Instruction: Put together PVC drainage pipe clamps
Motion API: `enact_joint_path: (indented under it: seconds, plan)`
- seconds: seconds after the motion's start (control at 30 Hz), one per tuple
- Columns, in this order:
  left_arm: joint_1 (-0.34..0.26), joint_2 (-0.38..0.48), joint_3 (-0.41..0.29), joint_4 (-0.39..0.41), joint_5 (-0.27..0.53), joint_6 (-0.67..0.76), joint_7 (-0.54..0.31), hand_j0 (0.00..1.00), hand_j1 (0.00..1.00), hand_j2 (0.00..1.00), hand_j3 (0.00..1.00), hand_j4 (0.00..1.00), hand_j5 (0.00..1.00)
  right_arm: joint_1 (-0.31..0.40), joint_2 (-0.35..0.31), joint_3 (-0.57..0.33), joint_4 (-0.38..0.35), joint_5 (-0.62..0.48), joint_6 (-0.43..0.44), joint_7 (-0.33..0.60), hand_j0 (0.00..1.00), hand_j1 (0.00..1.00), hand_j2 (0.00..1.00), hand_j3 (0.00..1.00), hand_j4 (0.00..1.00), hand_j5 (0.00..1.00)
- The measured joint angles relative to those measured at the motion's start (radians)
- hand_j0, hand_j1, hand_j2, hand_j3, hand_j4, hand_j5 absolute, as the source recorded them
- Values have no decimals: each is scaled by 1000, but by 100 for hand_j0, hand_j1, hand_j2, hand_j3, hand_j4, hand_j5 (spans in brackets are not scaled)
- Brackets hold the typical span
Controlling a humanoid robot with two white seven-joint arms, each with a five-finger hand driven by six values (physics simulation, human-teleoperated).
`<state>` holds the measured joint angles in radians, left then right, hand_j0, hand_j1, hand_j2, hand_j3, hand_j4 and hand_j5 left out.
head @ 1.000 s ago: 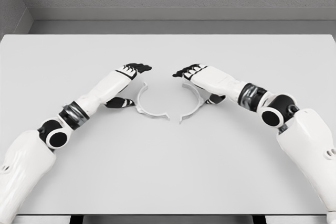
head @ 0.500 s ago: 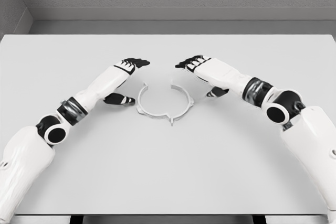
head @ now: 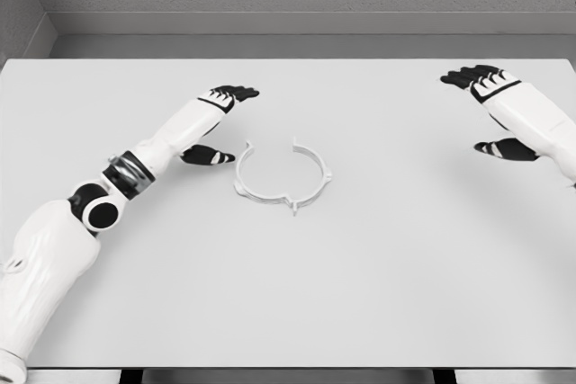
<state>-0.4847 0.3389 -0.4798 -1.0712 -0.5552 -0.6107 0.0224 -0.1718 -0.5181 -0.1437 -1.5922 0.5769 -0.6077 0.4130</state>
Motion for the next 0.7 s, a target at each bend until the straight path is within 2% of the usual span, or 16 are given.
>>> enact_joint_path:
  seconds: [0.33, 0.7]
  plan:
    - [-8, -24, -2, 35, -1, 0, 0, 100, 100, 100, 100, 100, 100, 25, -9, -50, 0, -2, -5, -1, 100, 100, 100, 100, 100, 100]
    - [-9, -59, -6, 36, -9, 0, 0, 100, 100, 100, 100, 100, 100, 25, -2, -48, -36, -4, -5, -1, 100, 100, 100, 100, 100, 100]
